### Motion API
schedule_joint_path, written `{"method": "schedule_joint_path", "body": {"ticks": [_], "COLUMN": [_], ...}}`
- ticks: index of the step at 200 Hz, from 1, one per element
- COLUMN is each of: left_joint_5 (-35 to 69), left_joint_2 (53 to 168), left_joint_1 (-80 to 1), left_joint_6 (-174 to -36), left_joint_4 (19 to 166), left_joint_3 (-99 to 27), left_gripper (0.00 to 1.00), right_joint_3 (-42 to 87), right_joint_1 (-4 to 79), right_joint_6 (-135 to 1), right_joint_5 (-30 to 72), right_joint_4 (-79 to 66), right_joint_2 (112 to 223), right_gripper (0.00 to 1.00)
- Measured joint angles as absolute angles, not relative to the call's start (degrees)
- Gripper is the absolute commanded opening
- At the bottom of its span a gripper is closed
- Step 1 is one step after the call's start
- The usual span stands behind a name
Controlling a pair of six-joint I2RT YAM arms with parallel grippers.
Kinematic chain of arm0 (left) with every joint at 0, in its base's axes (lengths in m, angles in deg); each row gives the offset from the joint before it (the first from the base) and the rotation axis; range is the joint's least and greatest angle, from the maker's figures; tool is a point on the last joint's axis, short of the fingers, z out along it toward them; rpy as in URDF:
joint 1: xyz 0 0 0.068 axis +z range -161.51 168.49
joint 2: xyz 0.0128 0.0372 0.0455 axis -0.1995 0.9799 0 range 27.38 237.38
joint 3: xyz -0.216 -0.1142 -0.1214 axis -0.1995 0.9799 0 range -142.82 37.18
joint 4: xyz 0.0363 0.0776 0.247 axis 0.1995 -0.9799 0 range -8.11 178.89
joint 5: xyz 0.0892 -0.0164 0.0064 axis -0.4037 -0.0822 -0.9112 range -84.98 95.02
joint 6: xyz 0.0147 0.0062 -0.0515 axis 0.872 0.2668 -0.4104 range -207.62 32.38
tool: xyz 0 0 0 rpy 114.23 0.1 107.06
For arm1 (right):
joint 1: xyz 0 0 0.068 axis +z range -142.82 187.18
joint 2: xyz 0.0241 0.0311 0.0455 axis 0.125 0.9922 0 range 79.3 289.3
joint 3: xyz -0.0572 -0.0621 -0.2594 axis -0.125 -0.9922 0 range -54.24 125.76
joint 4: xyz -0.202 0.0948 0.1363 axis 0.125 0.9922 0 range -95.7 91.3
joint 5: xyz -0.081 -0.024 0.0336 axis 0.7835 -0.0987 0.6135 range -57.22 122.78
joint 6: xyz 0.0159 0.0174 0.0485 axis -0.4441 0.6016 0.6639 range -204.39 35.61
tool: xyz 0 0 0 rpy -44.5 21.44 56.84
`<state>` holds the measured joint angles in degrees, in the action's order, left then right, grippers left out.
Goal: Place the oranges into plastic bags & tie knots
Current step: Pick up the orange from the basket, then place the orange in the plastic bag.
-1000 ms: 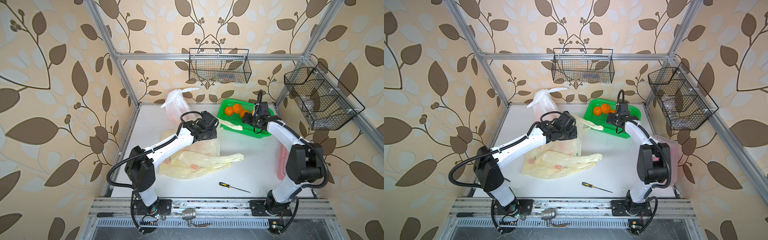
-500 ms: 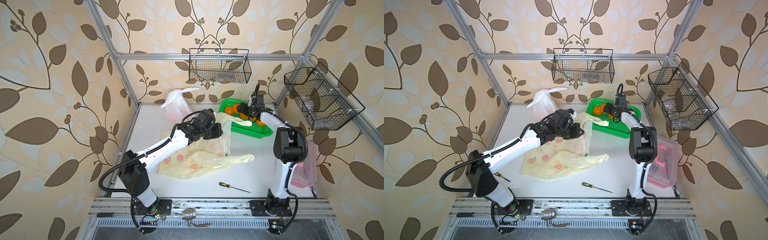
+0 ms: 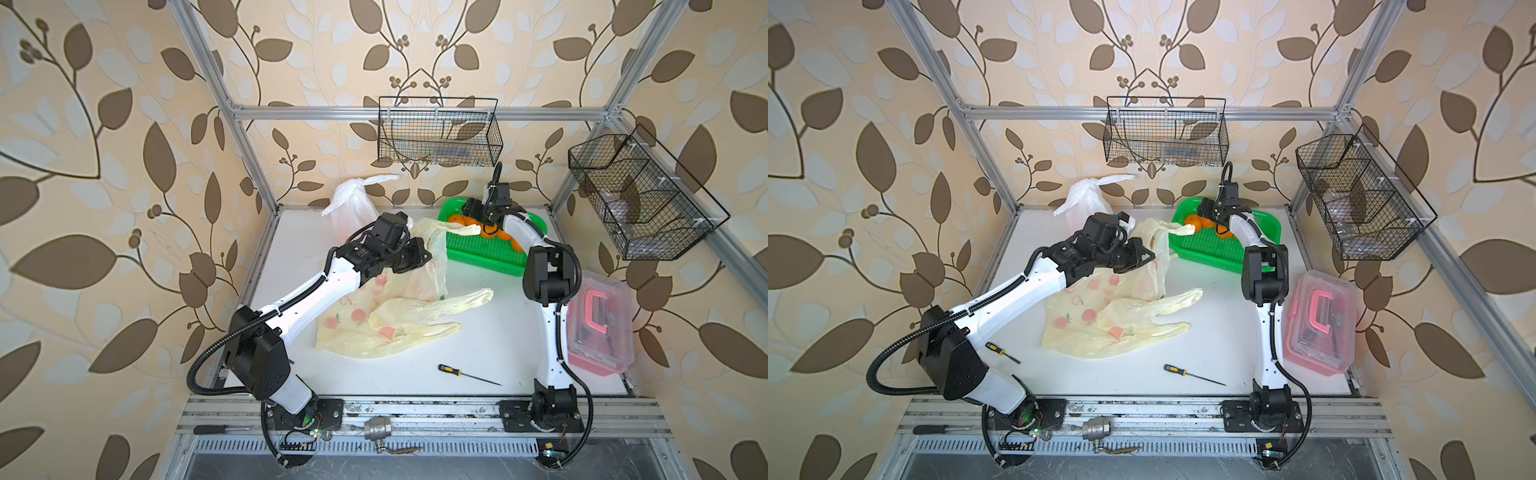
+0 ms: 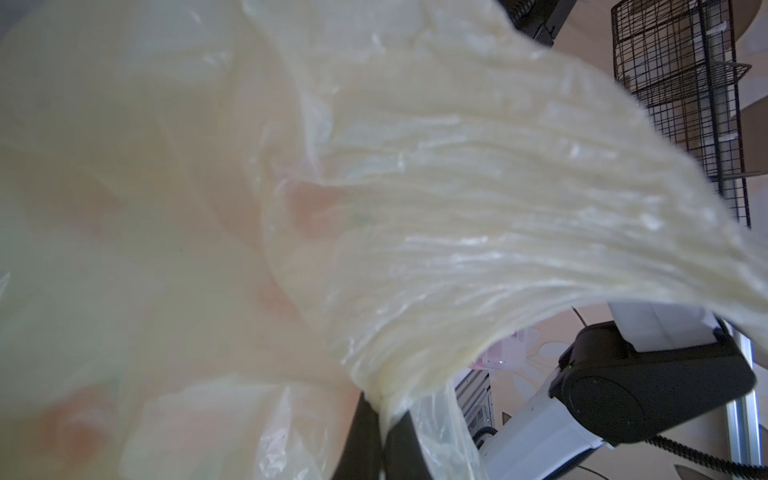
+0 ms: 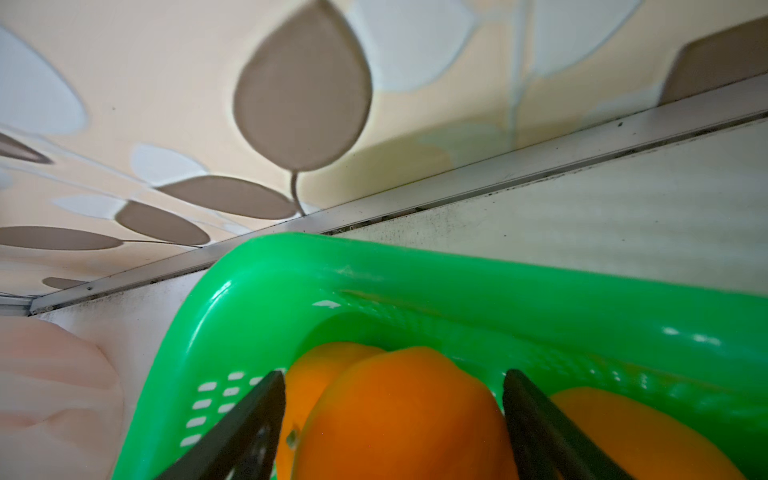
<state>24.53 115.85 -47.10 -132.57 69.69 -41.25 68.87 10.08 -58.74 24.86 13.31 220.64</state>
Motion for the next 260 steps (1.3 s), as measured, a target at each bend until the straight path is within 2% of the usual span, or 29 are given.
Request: {"method": "schedule_joint_path", "body": {"ticks": [20,53,104,131,182,200,211,260], "left_joint_5": [24.81,25.64,26.34,28.2,29.77,29.53,28.72,28.53], "left_joint_2": [115.85,115.85,115.85,116.06,118.31,118.58,118.64,121.46], "left_joint_1": [-46.64,-45.9,-45.55,-45.7,-49.11,-49.94,-50.2,-48.81], "left_joint_6": [-132.59,-132.61,-132.61,-132.61,-133.64,-134.52,-134.76,-134.89], "left_joint_4": [69.89,70.54,71.31,71.55,73.23,74.78,75.2,79.61], "left_joint_3": [-41.23,-40.81,-40.16,-40.99,-48.99,-49.93,-49.86,-46.19], "left_gripper": [0.0,0.0,0.0,0.0,0.0,0.0,0.0,0.0], "right_joint_3": [69.74,69.57,60.25,50.4,26.92,20.93,17.76,7.01], "right_joint_1": [10.08,9.92,9.46,8.55,7.96,8.37,8.74,11.98], "right_joint_6": [-58.78,-58.59,-58.48,-58.5,-57.78,-57.8,-57.98,-59.09], "right_joint_5": [25.03,24.83,24.79,25.29,27.43,27.83,27.81,14.63], "right_joint_4": [14.68,15.34,13.85,12.87,6.51,6.22,6.77,9.85], "right_joint_2": [221.27,221.34,215.22,204.2,171.42,162.15,157.56,142.65], "right_gripper": [0.74,0.49,0.39,0.37,0.32,0.24,0.24,0.22]}}
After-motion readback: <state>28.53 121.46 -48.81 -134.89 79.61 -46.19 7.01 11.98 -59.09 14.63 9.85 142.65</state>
